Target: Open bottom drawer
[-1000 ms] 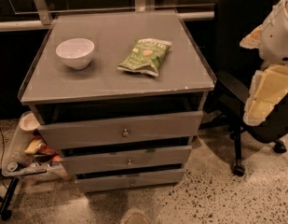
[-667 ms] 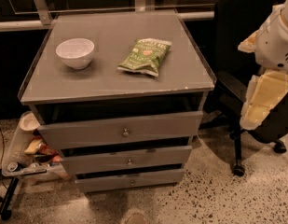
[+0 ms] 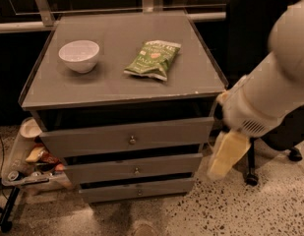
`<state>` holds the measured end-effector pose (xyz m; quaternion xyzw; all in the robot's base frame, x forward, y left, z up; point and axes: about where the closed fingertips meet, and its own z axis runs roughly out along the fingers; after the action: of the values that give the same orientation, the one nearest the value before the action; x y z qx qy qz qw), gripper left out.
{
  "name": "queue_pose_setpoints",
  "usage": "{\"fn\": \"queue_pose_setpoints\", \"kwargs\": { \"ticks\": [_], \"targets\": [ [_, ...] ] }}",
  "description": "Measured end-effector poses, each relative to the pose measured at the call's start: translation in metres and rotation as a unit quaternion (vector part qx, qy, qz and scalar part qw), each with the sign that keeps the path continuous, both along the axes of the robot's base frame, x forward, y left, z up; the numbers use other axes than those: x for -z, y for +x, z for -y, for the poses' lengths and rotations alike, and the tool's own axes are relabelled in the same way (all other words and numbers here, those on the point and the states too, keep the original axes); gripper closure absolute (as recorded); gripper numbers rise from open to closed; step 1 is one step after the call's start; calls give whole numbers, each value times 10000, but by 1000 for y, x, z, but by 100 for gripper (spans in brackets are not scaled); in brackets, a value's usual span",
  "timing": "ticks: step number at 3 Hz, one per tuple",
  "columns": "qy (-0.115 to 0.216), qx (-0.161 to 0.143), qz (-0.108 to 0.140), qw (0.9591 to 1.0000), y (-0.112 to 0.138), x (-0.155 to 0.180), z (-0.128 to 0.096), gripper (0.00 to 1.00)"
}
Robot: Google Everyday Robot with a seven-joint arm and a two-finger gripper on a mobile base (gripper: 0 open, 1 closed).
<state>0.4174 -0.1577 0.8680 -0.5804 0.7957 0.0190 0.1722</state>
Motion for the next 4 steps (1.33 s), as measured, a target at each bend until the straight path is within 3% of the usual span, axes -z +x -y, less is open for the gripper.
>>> {"fn": "queue_pose_setpoints", "kwargs": {
  "ticks": [1,2,3,4],
  "targets": [
    [-76,-43,-203,9998,-12,32,-3,0],
    [-76,-43,-203,9998,-12,32,-3,0],
    [-4,-66,-375,9993,-17,68,-14,0],
    [199,-52,-754,9969,-14,148,-34,0]
  ]
}}
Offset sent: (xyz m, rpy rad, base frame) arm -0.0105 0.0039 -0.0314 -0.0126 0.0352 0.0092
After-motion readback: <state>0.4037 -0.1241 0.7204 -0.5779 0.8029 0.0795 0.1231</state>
